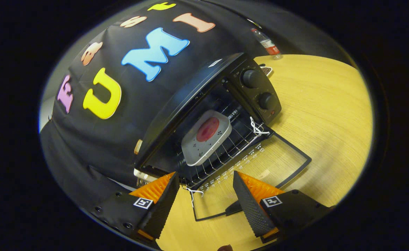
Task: Open the toaster oven, put the food inside, and close the toaster oven door.
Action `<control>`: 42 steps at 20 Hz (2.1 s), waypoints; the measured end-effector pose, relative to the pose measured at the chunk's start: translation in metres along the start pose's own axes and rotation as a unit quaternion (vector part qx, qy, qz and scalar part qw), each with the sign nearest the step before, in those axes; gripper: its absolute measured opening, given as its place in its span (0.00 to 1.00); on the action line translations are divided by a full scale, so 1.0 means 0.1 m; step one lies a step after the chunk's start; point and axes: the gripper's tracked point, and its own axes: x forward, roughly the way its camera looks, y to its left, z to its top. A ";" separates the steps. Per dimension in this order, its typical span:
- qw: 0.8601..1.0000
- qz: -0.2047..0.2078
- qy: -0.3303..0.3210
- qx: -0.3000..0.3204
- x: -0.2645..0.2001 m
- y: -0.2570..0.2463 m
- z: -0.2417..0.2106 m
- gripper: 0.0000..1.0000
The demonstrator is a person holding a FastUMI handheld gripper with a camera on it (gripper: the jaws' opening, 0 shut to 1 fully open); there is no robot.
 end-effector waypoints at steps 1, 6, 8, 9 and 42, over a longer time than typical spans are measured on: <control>1.000 -0.002 0.004 -0.019 -0.05 -0.03 -0.05 0.98; 0.994 -0.012 0.025 -0.104 -0.23 -0.15 -0.24 0.98; 0.991 -0.010 0.041 -0.127 -0.26 -0.19 -0.36 0.98; 0.989 -0.011 0.054 -0.138 -0.26 -0.22 -0.45 0.98; 0.931 -0.127 0.098 -0.326 -0.14 -0.71 -0.73 0.97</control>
